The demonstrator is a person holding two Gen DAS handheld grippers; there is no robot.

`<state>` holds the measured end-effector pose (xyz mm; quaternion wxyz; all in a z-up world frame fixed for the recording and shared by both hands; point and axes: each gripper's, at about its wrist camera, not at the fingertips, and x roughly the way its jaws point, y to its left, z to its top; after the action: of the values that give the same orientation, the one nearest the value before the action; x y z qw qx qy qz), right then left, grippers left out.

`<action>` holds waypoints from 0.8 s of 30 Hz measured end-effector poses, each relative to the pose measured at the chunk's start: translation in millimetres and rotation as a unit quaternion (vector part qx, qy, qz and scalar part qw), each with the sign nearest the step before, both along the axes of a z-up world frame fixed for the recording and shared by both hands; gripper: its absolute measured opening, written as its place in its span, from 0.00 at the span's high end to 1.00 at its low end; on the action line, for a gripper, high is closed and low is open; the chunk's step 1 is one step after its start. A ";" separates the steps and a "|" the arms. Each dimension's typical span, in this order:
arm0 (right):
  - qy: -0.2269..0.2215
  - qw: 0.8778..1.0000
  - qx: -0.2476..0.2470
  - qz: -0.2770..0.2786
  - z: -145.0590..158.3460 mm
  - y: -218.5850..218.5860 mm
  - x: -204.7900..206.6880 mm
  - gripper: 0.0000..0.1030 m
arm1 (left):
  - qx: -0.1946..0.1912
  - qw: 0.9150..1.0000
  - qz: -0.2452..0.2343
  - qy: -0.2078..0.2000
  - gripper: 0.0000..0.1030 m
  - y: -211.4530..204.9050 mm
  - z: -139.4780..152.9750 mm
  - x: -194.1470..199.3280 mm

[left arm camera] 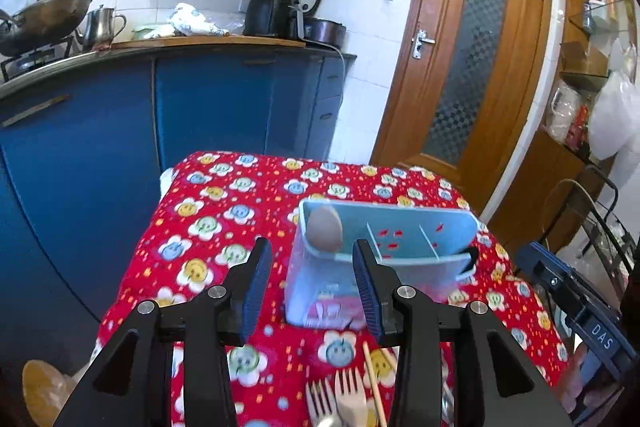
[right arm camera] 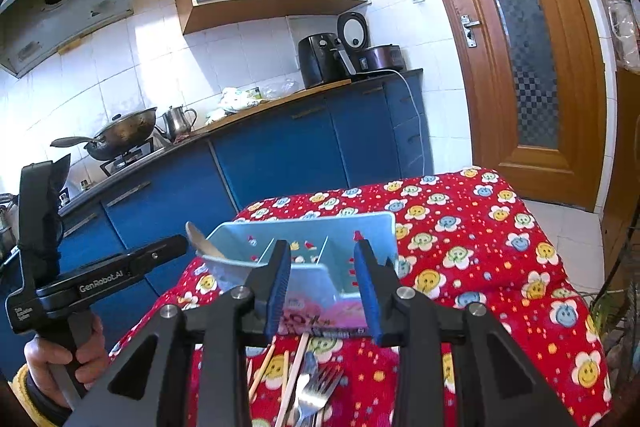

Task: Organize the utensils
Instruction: 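Withdraw both open tools from the caddy back toward the utensil row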

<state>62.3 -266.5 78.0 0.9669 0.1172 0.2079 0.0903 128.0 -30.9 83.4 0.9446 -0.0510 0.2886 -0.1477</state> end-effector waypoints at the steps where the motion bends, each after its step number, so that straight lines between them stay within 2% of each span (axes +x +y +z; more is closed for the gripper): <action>1: 0.003 1.000 -0.002 -0.001 -0.2 0.6 -4.8 0.65 | 0.003 1.000 0.001 0.004 0.58 1.5 -0.7 -5.4; 11: 0.046 0.999 -0.016 -0.009 -9.3 -0.5 -36.9 0.63 | 0.040 0.997 -0.012 0.063 0.56 3.8 -24.1 -37.2; 19: 0.092 0.996 -0.009 -0.012 -28.0 -7.7 -46.5 0.62 | 0.052 0.990 -0.022 0.132 0.56 2.3 -55.1 -45.2; 24: 0.109 0.994 -0.004 -0.015 -37.8 -11.8 -51.4 0.60 | 0.059 0.985 -0.029 0.160 0.56 -1.3 -68.8 -49.3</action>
<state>10.9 -278.3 40.2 0.9401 0.1260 0.3108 0.0618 78.7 -32.2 14.6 0.8829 -0.0101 0.4456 -0.1475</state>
